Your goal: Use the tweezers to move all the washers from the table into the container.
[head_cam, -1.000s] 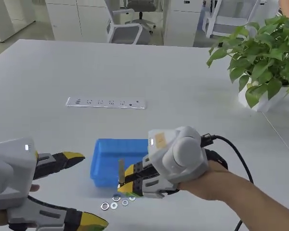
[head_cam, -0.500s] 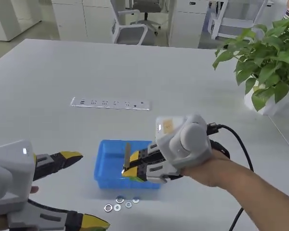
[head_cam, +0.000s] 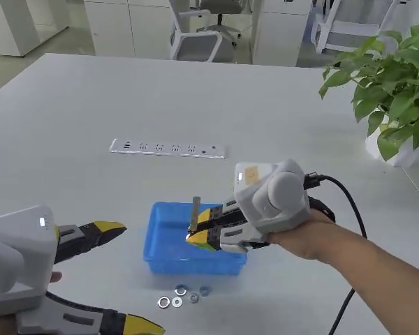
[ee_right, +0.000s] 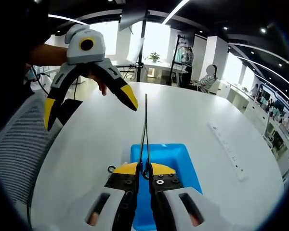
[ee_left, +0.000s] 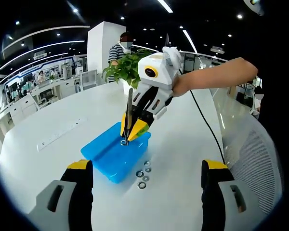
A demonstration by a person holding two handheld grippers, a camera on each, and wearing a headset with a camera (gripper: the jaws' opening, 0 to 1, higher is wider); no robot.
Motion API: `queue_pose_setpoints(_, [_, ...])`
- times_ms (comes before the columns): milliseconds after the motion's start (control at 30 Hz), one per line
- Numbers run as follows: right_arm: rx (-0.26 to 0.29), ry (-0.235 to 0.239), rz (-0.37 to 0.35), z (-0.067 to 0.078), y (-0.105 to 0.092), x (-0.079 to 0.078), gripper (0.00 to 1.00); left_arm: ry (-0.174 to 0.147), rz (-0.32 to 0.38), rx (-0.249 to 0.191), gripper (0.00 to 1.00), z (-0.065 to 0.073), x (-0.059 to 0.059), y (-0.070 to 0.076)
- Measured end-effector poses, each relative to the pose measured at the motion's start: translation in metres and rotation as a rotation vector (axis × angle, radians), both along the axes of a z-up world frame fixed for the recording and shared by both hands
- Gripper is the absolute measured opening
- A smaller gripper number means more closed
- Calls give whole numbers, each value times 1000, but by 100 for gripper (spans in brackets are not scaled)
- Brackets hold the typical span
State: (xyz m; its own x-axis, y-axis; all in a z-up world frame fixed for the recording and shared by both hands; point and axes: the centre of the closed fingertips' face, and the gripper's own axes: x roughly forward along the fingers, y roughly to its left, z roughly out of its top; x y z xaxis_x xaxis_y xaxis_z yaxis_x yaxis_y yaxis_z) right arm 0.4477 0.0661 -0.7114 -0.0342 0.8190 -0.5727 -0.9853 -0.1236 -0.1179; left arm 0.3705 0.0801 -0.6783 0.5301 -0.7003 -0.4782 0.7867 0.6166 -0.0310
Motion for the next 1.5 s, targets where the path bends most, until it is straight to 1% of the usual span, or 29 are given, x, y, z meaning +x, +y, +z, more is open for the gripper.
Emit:
queue_pose_setpoints(233, [-3, 18, -5, -12, 3, 9, 8, 6, 4, 0, 98, -1, 3, 3])
queue_pose_setpoints(533, [-15, 45, -11, -30, 6, 19, 8, 8, 13, 0, 98, -4, 13, 8])
queue_pose_setpoints(767, [-33, 63, -10, -43, 6, 22, 8, 4, 12, -4, 96, -4, 22, 7])
queue_pose_setpoints(1033, [-60, 69, -1, -54, 5, 23, 8, 1, 5, -9, 94, -4, 32, 5])
queue_pose_setpoints(1133, [-71, 68, 2, -58, 4, 23, 8, -5, 1, -9, 89, -4, 35, 5])
queue_pose_setpoints(1200, [-76, 68, 5, -60, 3, 23, 8, -21, -8, -4, 84, -4, 39, 4])
queue_pose_setpoints(1233, [-79, 68, 7, -61, 3, 22, 8, -31, -14, 5, 81, -4, 42, 3])
queue_pose_setpoints(1300, [-87, 66, 10, -63, 2, 22, 9, -37, -25, 17, 75, -4, 48, 3])
queue_pose_setpoints(1367, [-94, 58, 20, -64, 1, 21, 9, -45, -35, 15, 69, -3, 52, 1])
queue_pose_setpoints(1500, [-105, 57, 24, -68, 0, 21, 9, -65, -56, 16, 57, 0, 66, -3])
